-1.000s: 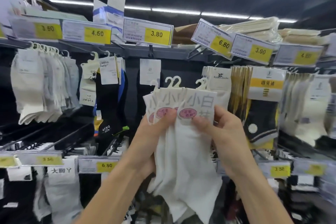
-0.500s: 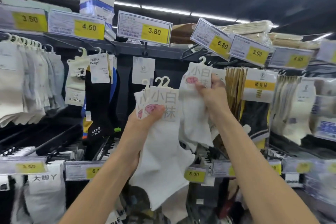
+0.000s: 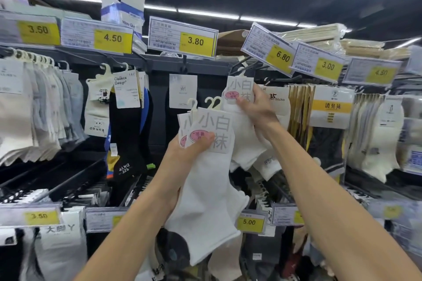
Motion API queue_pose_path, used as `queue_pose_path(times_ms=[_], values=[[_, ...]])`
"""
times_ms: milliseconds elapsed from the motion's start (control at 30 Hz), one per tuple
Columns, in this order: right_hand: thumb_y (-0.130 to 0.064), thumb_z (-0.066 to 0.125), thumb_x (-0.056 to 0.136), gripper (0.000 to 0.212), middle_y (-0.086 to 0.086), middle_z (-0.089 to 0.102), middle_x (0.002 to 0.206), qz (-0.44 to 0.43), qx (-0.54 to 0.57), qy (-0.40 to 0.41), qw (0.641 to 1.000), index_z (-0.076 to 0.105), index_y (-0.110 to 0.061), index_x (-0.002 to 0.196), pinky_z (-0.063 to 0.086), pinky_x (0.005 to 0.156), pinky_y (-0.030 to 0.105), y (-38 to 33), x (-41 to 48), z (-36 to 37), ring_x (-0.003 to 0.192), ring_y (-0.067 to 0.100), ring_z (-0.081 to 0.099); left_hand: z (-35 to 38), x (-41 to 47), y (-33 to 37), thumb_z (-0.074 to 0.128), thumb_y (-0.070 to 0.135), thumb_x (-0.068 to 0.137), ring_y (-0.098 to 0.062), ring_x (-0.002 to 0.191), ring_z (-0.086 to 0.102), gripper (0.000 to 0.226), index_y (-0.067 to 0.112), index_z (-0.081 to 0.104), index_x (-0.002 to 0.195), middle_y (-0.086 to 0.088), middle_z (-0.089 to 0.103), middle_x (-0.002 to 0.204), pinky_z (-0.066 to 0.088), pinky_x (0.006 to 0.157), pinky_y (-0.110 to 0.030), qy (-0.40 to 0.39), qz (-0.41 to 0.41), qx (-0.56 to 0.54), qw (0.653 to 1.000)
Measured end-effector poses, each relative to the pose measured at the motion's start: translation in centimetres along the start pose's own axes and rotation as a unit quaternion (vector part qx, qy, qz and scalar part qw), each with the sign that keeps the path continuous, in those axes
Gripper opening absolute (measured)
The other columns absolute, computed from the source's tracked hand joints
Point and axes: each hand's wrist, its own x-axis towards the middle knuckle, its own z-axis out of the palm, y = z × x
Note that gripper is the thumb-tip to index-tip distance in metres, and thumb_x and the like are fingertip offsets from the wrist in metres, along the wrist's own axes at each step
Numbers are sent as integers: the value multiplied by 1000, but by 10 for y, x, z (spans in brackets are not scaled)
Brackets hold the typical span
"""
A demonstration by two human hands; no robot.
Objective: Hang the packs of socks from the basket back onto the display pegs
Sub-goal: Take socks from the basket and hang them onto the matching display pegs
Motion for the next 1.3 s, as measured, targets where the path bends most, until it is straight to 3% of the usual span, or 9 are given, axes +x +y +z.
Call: queue_pose_path(times_ms=[167,267,433,533,733,900,1033,1167,1300], values=[[-26,52,98,33,-4,63,126,-24,-172,77,982,54,-20,131,49,101,40,-19,-34,2,115,14,58,-2,3,-4,78,37,75,-25,105,73,49,22,69,121,-5,76,115,58,80,-36,8,-1,-8,1000],[-50,55,92,35,-22,66,107,-100,-61,85,989,59,-32,122,51,84,13,-32,-90,8,100,-6,61,-2,4,-4,79,38,75,-26,106,73,49,23,69,120,-6,76,115,58,80,-33,8,21,-5,1000],[-27,72,88,9,-9,76,92,-78,45,-49,995,73,-32,94,61,76,41,-41,-125,16,86,18,72,6,8,-4,71,33,85,-21,102,74,32,26,73,116,-5,76,113,58,75,-25,-5,46,-19,999],[-17,71,89,13,-8,77,94,-63,77,-27,995,72,-30,90,60,81,40,-39,-121,10,90,21,72,9,5,-3,55,43,92,-28,109,71,44,18,68,126,-13,72,121,59,78,-32,-44,-17,-103,994],[-13,68,90,18,2,76,104,-18,138,-80,987,69,-14,107,60,81,29,-30,-114,1,98,19,72,8,10,-1,62,31,94,-25,104,73,23,24,73,114,-8,75,115,60,77,-30,-4,50,-47,998],[-14,60,97,20,2,76,100,45,238,54,969,58,-7,116,60,72,29,-25,-92,-7,92,20,74,1,14,-1,67,27,93,-21,91,77,14,33,79,90,-5,79,101,59,67,-26,54,42,-32,997],[-21,58,99,20,-4,71,102,8,119,153,981,60,-14,118,59,79,30,-21,-54,-12,92,12,70,-2,13,-2,66,25,93,-21,89,77,14,30,79,93,-5,79,100,59,65,-25,50,24,-8,998],[-29,55,99,24,-13,70,97,-21,56,172,983,58,-26,123,58,71,26,-23,-25,-6,84,1,69,-3,11,-1,72,33,80,-19,82,76,13,30,79,91,-5,79,94,57,64,-26,25,18,8,1000],[-29,55,97,32,-5,65,112,-32,32,155,987,53,-27,129,56,92,42,-24,-6,2,103,14,65,-6,10,2,73,39,73,-19,84,76,21,30,79,91,-5,79,97,58,67,-27,19,23,14,999]])
